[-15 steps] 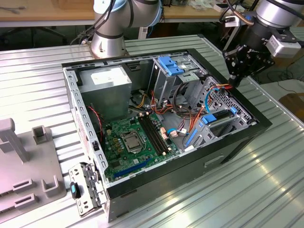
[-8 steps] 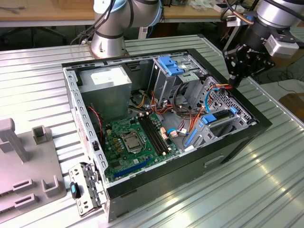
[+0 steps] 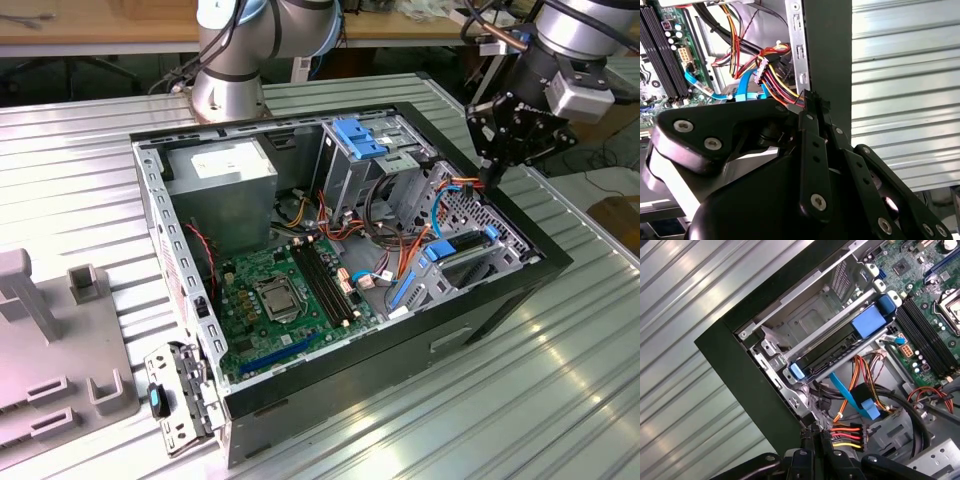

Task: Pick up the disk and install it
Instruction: 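Insert the first disk wire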

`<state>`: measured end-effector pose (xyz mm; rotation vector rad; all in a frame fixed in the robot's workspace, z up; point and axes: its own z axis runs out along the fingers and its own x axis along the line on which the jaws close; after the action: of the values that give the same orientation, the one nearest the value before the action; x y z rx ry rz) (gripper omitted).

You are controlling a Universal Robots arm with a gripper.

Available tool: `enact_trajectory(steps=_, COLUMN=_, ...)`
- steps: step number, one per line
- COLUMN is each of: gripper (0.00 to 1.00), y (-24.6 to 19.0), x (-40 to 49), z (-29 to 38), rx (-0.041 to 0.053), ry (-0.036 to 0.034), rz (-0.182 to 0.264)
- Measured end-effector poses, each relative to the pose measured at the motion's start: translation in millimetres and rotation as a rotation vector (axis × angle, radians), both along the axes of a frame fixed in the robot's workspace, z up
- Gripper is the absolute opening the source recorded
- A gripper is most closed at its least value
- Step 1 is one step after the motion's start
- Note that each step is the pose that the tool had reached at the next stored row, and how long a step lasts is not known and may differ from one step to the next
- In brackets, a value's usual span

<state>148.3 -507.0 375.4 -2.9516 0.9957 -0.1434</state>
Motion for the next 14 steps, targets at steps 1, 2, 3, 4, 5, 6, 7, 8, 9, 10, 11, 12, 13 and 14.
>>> enact_trajectory(steps=1, gripper=0.16, y=0.0, x=-1.1, z=-0.3, rx=0.0001, ry=0.0, rz=-0.002)
enact_trajectory(steps=2, gripper=0.16, y=-0.1, x=-2.3, z=-0.9, rx=0.0002, ry=0.0, rz=-0.003)
enact_trajectory(steps=3, gripper=0.16, y=-0.8, x=-2.8, z=-1.4, rx=-0.0001, ry=0.0, rz=-0.003)
enact_trajectory(steps=4, gripper=0.16, y=-1.2, x=-3.1, z=-1.8, rx=-0.0002, ry=-0.0001, rz=-0.003)
enact_trajectory(steps=5, gripper=0.16, y=-1.2, x=-3.3, z=-2.2, rx=-0.0002, ry=-0.0007, rz=-0.003)
enact_trajectory(steps=6, gripper=0.16, y=-1.2, x=-3.3, z=-2.5, rx=-0.0004, ry=-0.0007, rz=-0.003)
enact_trajectory(steps=7, gripper=0.16, y=-1.2, x=-3.3, z=-2.6, rx=-0.0004, ry=-0.0008, rz=-0.004)
enact_trajectory(steps=8, gripper=0.16, y=-1.3, x=-3.4, z=-2.8, rx=-0.0003, ry=-0.0008, rz=-0.008)
enact_trajectory(steps=9, gripper=0.16, y=-1.3, x=-3.5, z=-2.9, rx=-0.0002, ry=-0.0008, rz=-0.014)
enact_trajectory(steps=10, gripper=0.16, y=-1.3, x=-3.6, z=-3.0, rx=-0.0001, ry=-0.0008, rz=-0.02)
enact_trajectory(steps=11, gripper=0.16, y=-1.3, x=-3.9, z=-3.1, rx=0.0, ry=-0.0008, rz=-0.025)
enact_trajectory(steps=12, gripper=0.16, y=-1.3, x=-4.3, z=-3.1, rx=0.0, ry=-0.0008, rz=-0.03)
enact_trajectory(steps=13, gripper=0.16, y=-1.3, x=-4.6, z=-3.1, rx=-0.0002, ry=-0.0008, rz=-0.035)
enact_trajectory(steps=14, gripper=0.16, y=-1.3, x=-4.9, z=-3.2, rx=-0.0002, ry=-0.0008, rz=-0.041)
